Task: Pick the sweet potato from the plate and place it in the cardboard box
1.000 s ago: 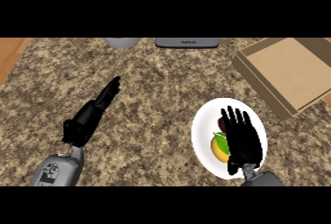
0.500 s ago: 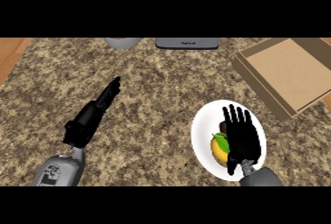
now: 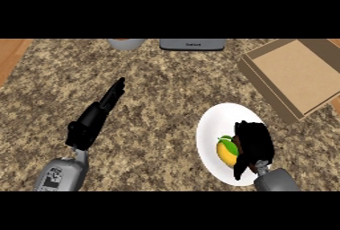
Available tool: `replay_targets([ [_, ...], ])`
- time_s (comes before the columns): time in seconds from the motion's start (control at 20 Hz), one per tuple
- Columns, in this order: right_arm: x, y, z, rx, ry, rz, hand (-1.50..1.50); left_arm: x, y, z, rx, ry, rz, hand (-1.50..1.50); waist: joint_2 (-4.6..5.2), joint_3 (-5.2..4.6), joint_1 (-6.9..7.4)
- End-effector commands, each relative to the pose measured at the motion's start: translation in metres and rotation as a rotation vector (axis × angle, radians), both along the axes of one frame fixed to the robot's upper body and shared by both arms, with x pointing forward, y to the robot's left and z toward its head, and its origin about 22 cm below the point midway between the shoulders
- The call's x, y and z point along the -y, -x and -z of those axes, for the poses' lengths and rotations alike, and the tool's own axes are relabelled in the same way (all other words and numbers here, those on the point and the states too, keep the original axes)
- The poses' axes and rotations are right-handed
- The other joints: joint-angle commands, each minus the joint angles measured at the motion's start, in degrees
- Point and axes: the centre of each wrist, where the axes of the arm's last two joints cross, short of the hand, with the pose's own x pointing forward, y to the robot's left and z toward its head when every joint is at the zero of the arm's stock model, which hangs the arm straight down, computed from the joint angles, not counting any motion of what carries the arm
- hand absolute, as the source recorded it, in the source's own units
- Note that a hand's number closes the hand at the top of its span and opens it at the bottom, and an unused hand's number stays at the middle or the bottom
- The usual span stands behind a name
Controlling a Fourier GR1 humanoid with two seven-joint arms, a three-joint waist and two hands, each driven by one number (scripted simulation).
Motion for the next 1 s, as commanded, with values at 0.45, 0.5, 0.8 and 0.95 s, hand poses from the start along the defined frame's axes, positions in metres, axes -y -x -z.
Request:
replay_targets([
  [0.45, 0.201, 0.001, -0.075, -0.015, -0.178, -0.688, 1.50, 0.001, 0.004, 0.005, -0.008, -0.002, -0.010, 0.00, 1.26, 1.32, -0.68],
  [0.5, 0.219, 0.009, -0.080, 0.012, -0.183, -0.713, 1.50, -0.003, 0.007, 0.007, -0.002, 0.002, -0.027, 0.00, 1.08, 1.29, -0.90],
  [0.8, 0.298, 0.007, -0.123, 0.247, -0.297, -0.738, 1.50, -0.005, 0.002, 0.008, -0.003, 0.000, -0.004, 0.00, 1.20, 1.13, -0.10],
  [0.95, 0.327, 0.012, -0.152, 0.265, -0.385, -0.776, 1.50, -0.004, 0.002, 0.012, -0.013, 0.006, -0.002, 0.00, 1.14, 1.07, 0.13],
])
